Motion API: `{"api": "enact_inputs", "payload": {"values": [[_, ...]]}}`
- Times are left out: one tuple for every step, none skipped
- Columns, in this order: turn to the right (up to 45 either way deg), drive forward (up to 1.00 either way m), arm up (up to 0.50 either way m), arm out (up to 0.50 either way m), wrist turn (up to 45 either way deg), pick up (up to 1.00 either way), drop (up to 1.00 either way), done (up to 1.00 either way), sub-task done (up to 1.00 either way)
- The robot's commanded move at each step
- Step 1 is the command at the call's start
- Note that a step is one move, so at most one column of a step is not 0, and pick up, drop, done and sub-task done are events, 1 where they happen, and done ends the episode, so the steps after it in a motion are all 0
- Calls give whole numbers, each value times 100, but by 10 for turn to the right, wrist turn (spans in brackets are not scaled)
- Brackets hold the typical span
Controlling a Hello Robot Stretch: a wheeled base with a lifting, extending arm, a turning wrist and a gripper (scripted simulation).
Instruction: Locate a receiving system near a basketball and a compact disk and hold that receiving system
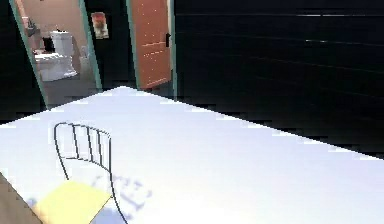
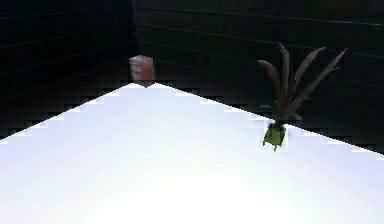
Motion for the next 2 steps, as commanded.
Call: {"api": "enact_inputs", "payload": {"values": [[-120,0,0,0,0,0,0,0,0],[0,100,0,0,0,0,0,0,0]]}}
